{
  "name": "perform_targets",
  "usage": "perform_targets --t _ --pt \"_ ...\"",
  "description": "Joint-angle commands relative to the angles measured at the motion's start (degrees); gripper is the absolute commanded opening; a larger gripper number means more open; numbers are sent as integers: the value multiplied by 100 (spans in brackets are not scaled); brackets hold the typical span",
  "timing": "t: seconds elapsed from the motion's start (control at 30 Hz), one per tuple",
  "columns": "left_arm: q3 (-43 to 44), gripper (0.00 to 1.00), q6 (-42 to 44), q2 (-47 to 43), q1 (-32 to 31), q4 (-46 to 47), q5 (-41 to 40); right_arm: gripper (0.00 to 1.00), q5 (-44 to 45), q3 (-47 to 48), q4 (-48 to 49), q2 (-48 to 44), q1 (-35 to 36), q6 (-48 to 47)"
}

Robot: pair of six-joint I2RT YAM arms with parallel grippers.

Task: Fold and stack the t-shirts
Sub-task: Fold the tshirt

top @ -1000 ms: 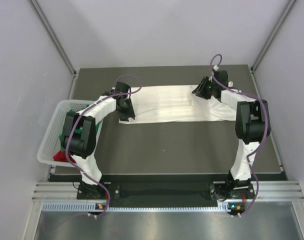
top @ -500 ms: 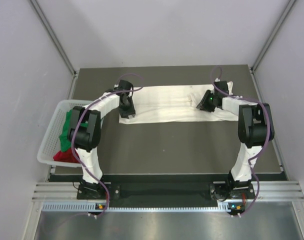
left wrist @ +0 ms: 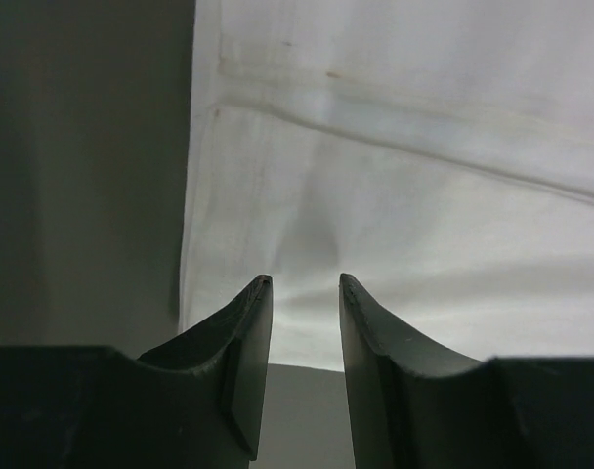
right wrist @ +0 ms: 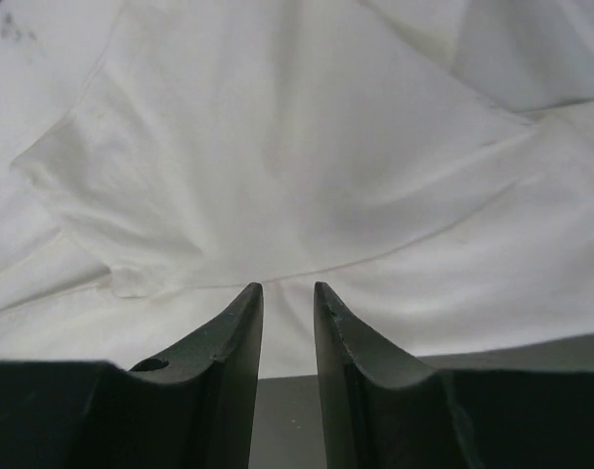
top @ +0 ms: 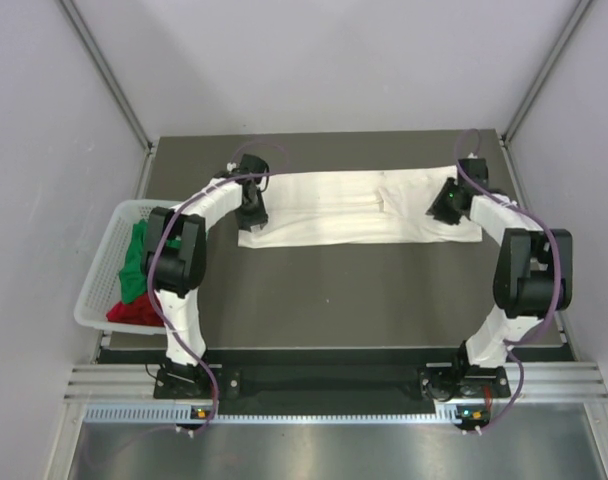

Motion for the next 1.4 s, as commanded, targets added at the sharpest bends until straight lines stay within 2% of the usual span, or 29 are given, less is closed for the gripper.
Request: perform_targets --t 0.0,0.33,0.53,0.77,0.93,0.97,1.07,1.17,1.23,1.37 --pt "-118 39 14 156 8 -215 -509 28 308 -295 -184 -284 -461 -21" --pt "-241 38 -171 472 8 -549 -1380 25 993 -612 228 85 -1227 -408" --pt "-311 38 -232 411 8 -601 -1425 26 1258 -550 360 287 -1376 -540" --pt "-127 41 -83 -115 8 -768 -1083 26 1398 -313 378 471 -1447 -558" --pt "-82 46 329 -704 8 -760 -49 26 1381 29 273 674 -1456 -541" --pt "-126 49 409 -792 8 -716 103 26 1364 82 194 683 -1447 -532" --pt "-232 50 594 -969 17 -672 298 27 1311 144 89 481 -1438 -523" --pt "-276 47 506 -934 87 -689 473 32 1144 398 -331 235 -1438 -383" --pt "-337 43 497 -890 96 -628 569 39 1152 548 -614 77 -1438 -120" --pt "-443 41 593 -837 87 -514 579 45 977 321 -870 -222 -1447 486"
